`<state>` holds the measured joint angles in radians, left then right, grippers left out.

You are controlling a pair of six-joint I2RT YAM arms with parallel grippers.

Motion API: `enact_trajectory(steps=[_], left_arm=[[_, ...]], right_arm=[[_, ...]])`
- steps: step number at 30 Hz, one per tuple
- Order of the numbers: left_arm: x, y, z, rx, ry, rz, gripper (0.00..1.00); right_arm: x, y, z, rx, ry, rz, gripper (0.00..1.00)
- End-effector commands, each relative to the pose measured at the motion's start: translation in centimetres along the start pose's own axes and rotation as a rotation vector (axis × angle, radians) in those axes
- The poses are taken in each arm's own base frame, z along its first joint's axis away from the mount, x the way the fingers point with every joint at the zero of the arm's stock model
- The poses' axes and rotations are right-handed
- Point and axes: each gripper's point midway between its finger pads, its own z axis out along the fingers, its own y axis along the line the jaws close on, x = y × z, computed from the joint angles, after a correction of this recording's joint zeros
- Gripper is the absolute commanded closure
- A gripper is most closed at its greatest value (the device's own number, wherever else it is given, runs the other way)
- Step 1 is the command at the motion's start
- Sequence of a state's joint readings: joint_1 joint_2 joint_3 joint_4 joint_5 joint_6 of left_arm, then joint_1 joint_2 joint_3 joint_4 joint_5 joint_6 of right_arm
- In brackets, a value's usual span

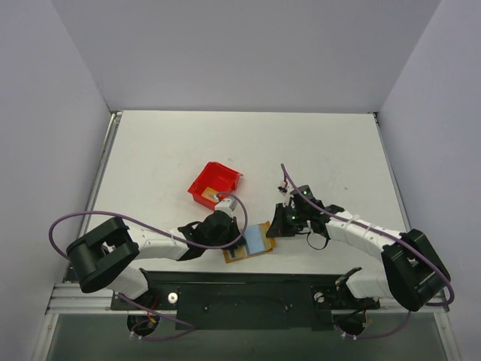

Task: Put the credit cards into the card holder
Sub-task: Turn over the card slot in the card holder.

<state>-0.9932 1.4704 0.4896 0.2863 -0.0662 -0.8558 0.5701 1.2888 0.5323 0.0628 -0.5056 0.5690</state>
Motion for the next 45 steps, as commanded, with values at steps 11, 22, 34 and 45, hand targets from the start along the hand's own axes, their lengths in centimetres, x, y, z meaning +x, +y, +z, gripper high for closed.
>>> enact_trajectory(steps=[11,22,34,45], left_arm=[[-0.3,-0.8,0.1,0.017,0.002,0.008,1.0],[-0.1,-0.6,0.2,0.016,0.009,0.009,1.0],[-0.8,-0.8,-0.8,-0.009,0.002,0.007,1.0],[-5.5,-2.5,-4.9,-0.029,-0.132,0.032,1.0]], right_arm=[[0.9,0.3,1.5,-0.026,0.043,0.003,1.0],[1.9,0.1,3.2,0.002,0.066,0.009,1.0],[2.5,0.4,4.5,0.012,0.072,0.023,1.0],[3.0,-0.6,4.7,0.05,0.079,0.035,1.0]])
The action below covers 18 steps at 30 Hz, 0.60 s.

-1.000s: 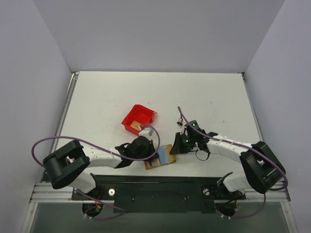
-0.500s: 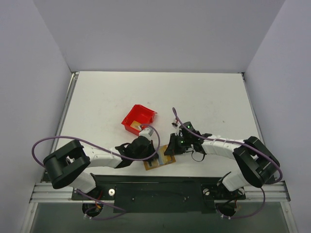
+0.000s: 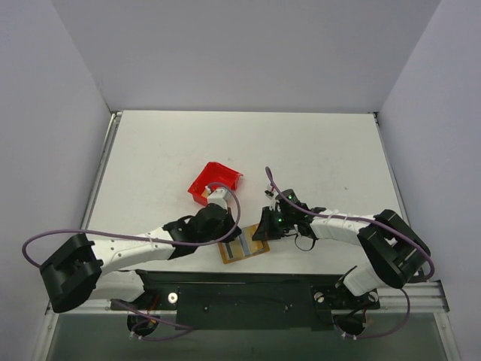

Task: Put the credit cards into the card holder
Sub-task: Turn over the card slot in the card holder.

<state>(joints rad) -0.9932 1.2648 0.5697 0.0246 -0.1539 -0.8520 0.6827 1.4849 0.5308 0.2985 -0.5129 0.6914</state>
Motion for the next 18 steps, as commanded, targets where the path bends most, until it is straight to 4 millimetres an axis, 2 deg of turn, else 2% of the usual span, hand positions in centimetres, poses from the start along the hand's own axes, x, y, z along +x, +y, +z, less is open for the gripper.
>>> enact_trajectory(steps=[1,8,12,18], left_arm=[[-2.6,-2.4,-0.7,0.068,-0.071,0.031,1.0],[-0.2,-3.1,2.3,0.107,0.024,0.065,1.0],[1.2,-1.8,3.3,0.056,0.072,0.074,1.0],[1.6,0.7,2.9,-0.042,0.09,0.122,1.0]], right_arm=[[1.6,-2.8,0.4,0.114,0.032,0.015,1.0],[1.4,-2.8,0.4,0.117,0.028,0.017,1.0],[1.6,-2.9,0.3,0.121,0.031,0.016,1.0],[1.6,-2.9,0.3,0.122,0.032,0.018,1.0]])
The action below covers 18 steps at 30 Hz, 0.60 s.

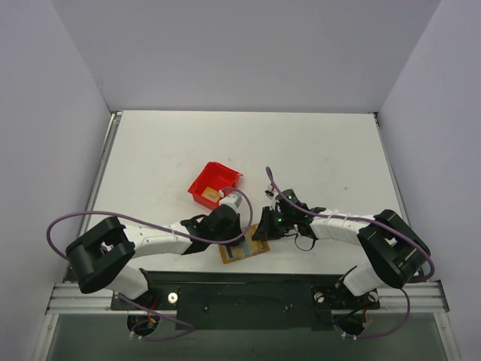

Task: Put the credit cards into the card holder
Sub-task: Turn over the card slot in the card holder.

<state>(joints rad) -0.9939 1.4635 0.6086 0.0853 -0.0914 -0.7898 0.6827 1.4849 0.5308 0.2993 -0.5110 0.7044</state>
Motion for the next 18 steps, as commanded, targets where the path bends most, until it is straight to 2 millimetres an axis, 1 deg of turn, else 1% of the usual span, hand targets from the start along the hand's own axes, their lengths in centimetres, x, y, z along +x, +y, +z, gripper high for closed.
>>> enact_trajectory(steps=[1,8,13,18], left_arm=[[-1.1,0.1,-0.4,-0.028,-0.015,0.057,1.0],[0.7,1.3,-0.1,-0.052,0.042,0.061,1.0],[1.4,1.9,-0.2,-0.063,0.055,0.051,1.0],[2.0,2.4,-0.1,-0.075,0.075,0.056,1.0]], right_arm=[[1.7,-3.0,0.3,0.12,0.034,0.003,1.0],[1.4,-2.8,0.3,0.12,0.028,0.002,1.0],[1.4,-2.9,0.2,0.125,0.024,-0.001,1.0],[1.1,-2.5,0.1,0.11,0.017,-0.006,1.0]])
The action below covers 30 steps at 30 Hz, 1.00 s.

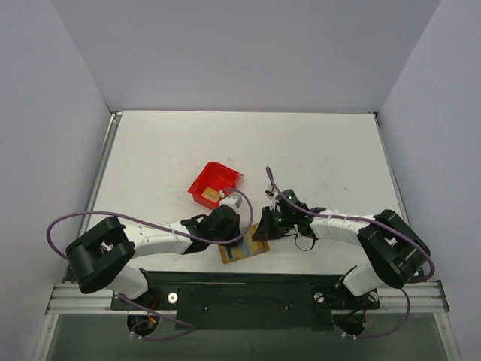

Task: Put the credit cards into the card holder
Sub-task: Turn over the card slot in the card holder.

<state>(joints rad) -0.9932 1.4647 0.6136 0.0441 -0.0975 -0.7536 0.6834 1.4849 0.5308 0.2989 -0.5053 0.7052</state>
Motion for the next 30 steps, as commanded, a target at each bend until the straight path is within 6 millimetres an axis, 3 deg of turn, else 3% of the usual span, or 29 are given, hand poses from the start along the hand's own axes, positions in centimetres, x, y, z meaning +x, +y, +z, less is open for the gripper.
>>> enact_trajectory(steps=[1,10,15,23,30], left_arm=[[1.8,1.7,0.2,-0.051,0.061,0.019,1.0],[3.3,2.6,0.5,-0.071,0.103,0.011,1.0],[3.5,2.7,0.6,-0.073,0.109,0.007,1.0],[3.7,2.8,0.7,-0.074,0.111,0.005,1.0],[3.8,2.9,0.6,-0.073,0.109,0.002,1.0]], right_arm=[[1.0,-2.2,-0.1,0.098,0.014,-0.013,1.0],[-1.7,1.3,-3.2,0.015,-0.118,-0.097,1.0],[-2.0,0.8,-4.7,0.073,-0.142,-0.111,1.0],[-1.4,-0.3,-4.1,0.107,-0.108,-0.086,1.0],[-1.4,0.3,-3.7,0.071,-0.101,-0.081,1.0]])
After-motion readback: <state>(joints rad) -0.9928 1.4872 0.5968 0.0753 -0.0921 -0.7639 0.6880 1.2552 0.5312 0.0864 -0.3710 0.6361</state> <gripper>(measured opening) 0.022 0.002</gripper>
